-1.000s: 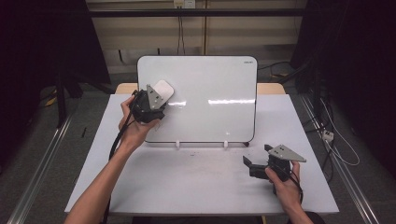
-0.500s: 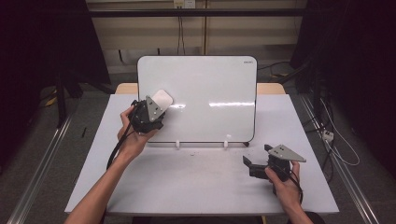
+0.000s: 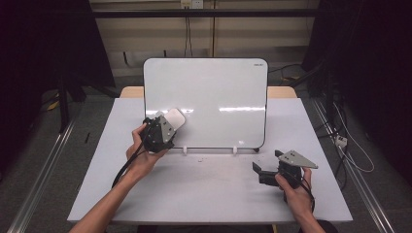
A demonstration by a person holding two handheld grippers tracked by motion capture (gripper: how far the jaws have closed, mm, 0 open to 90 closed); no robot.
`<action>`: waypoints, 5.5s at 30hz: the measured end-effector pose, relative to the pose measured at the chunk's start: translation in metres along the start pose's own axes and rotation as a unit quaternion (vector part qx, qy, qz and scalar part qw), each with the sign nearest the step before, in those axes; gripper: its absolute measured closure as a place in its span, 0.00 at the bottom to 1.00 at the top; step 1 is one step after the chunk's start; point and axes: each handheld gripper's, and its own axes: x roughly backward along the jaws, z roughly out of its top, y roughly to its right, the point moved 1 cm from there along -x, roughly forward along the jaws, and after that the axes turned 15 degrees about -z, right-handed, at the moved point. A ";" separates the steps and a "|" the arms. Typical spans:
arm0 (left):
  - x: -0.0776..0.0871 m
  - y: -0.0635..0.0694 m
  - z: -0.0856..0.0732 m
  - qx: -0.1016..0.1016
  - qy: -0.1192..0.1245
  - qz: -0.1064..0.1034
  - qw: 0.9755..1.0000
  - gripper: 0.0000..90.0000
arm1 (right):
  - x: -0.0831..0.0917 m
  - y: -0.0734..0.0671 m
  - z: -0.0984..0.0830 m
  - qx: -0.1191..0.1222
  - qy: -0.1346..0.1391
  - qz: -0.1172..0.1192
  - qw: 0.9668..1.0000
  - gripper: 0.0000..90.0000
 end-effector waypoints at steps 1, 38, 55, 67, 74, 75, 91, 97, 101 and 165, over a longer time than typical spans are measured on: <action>-0.001 0.002 0.000 0.003 -0.001 0.007 1.000 0.35 | 0.000 0.000 0.000 0.000 0.000 0.000 1.000 0.05; -0.002 -0.025 0.022 0.011 0.019 0.012 1.000 0.35 | 0.001 0.001 0.000 -0.001 0.001 0.001 1.000 0.05; -0.006 0.020 0.002 -0.032 -0.005 -0.009 0.999 0.35 | 0.000 0.001 0.000 0.000 0.001 0.001 1.000 0.05; -0.005 0.019 0.000 -0.038 -0.008 -0.009 0.999 0.35 | 0.001 0.001 0.000 -0.001 0.001 0.000 1.000 0.05; 0.001 0.009 -0.007 -0.018 -0.009 -0.004 1.000 0.35 | 0.001 0.001 0.000 -0.001 0.001 0.001 1.000 0.05; 0.002 0.007 -0.007 -0.010 -0.007 -0.001 1.000 0.35 | 0.001 0.001 0.000 -0.001 0.001 0.002 1.000 0.05; 0.006 -0.029 0.012 0.054 0.016 0.011 0.998 0.35 | 0.001 0.000 0.000 -0.002 0.000 0.001 1.000 0.05; 0.007 -0.036 0.018 0.075 0.020 0.003 0.997 0.35 | 0.000 -0.002 0.002 -0.002 0.002 0.007 1.000 0.05; 0.008 -0.038 0.017 0.080 0.029 -0.003 0.996 0.35 | 0.000 -0.002 0.002 -0.002 0.000 0.005 1.000 0.05; 0.060 -0.084 0.026 0.152 0.116 -0.007 0.981 0.35 | 0.002 0.000 0.000 -0.001 0.002 0.003 1.000 0.05</action>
